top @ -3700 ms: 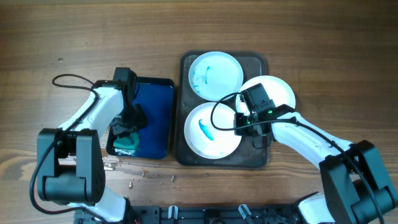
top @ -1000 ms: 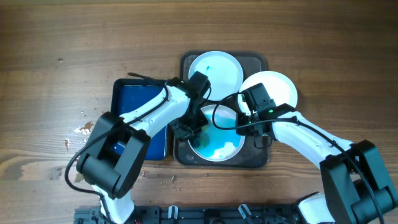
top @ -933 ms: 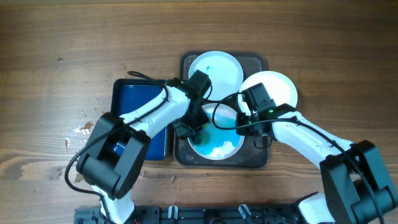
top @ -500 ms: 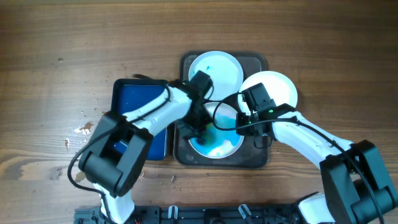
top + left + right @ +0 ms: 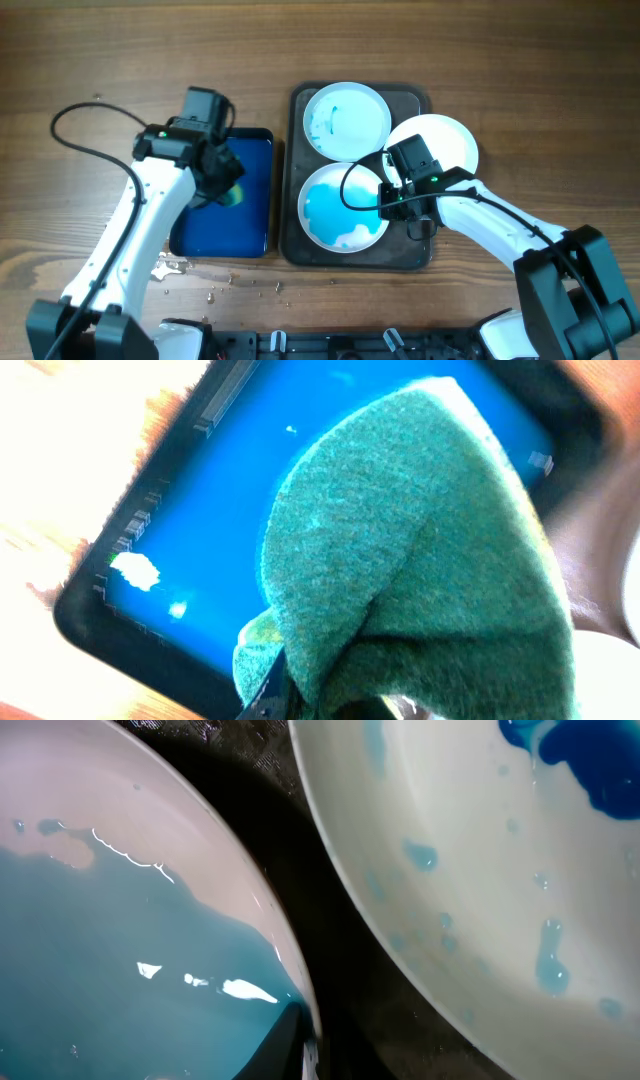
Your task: Clean dirty plates on tray and stack at the side
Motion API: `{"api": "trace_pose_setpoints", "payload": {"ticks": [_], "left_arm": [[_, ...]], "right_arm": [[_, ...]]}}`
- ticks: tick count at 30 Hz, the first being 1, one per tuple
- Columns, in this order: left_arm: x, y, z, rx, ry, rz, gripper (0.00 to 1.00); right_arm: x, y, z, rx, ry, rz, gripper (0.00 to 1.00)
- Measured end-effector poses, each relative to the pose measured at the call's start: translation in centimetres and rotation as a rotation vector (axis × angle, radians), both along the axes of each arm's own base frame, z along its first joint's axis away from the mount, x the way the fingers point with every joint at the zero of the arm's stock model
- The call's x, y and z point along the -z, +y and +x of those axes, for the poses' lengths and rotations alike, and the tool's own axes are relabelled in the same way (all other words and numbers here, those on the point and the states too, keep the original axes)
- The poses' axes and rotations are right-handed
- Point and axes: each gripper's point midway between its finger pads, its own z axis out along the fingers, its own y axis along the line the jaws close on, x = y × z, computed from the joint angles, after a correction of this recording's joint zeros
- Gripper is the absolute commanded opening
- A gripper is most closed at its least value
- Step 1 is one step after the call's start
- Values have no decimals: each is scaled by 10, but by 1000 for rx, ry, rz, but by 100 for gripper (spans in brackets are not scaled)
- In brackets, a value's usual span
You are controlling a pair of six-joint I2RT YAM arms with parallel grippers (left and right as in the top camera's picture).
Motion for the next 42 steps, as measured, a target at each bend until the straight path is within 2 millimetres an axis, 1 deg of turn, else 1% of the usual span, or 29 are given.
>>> {"api": "trace_pose_setpoints", "payload": {"ticks": [1,2,3,4,5,8,9,10,11,12,15,16,17,18,19,20,22,23,24,25,26,27,28,29,30,32,34,37,42], "left_arm": [[12,7,4,4,-12,23,4],[36,17,5,12,-4,59,5],[52,22,-3,20,41,78,20],[64,28,-11,26,89,95,40],[68,30,-14,33,106,103,60],[66,28,-17,53,115,91,74],[61,27,-20,52,121,79,80],[53,27,-22,56,119,71,87],[41,27,-20,49,96,63,95],[20,30,-15,37,47,55,100],[-32,44,-9,-23,-68,40,100],[-63,56,-9,-66,-144,37,100],[-86,64,-10,-98,-207,38,100],[-103,71,-13,-124,-254,39,100],[-111,74,-15,-135,-276,39,100],[-135,81,-21,-169,-359,37,100],[-156,81,-32,-177,-444,30,100],[-164,80,-37,-176,-476,29,100],[-170,79,-42,-174,-504,27,100],[-174,79,-46,-174,-520,27,100],[-177,78,-48,-173,-536,27,100],[-180,78,-50,-172,-546,25,100],[-181,77,-51,-172,-551,25,100],[-181,77,-51,-172,-553,25,100],[-181,77,-51,-172,-553,25,100],[-181,77,-51,-172,-553,25,100],[-181,77,-51,-172,-553,25,100],[-181,77,-51,-172,-552,25,100],[-181,77,-51,-172,-553,24,100]], "right_arm": [[0,0,0,0,1,-1,10],[0,-1,0,1,2,-1,10],[0,0,0,0,2,-1,10],[0,0,0,0,2,-1,10],[0,0,0,0,3,-1,5],[-3,-3,-6,-2,38,-18,4],[-5,-6,-10,0,67,-32,4],[-8,-8,-14,-5,93,-45,4],[-13,-9,-16,-15,108,-58,4],[-25,-9,-12,-27,108,-69,4],[-66,-4,7,-68,61,-84,4],[-95,3,27,-83,-11,-71,4],[-115,9,39,-94,-64,-57,4],[-132,16,50,-109,-119,-54,4],[-148,26,60,-132,-183,-48,4],[-169,47,72,-165,-285,-36,4],[-187,80,79,-206,-419,-41,5],[-193,104,79,-231,-482,-33,4],[-191,129,74,-260,-515,-29,4],[-186,143,70,-273,-527,-36,4],[-175,160,71,-283,-552,-53,4],[-159,173,70,-290,-560,-93,4],[-148,178,67,-299,-563,-133,4],[-141,182,65,-294,-595,-189,4],[-147,185,64,-283,-638,-215,4],[-172,188,63,-242,-769,-278,4],[-195,194,57,-267,-867,-321,4],[-221,200,46,-323,-960,-376,4],[-239,206,37,-407,-1057,-507,4]]}}
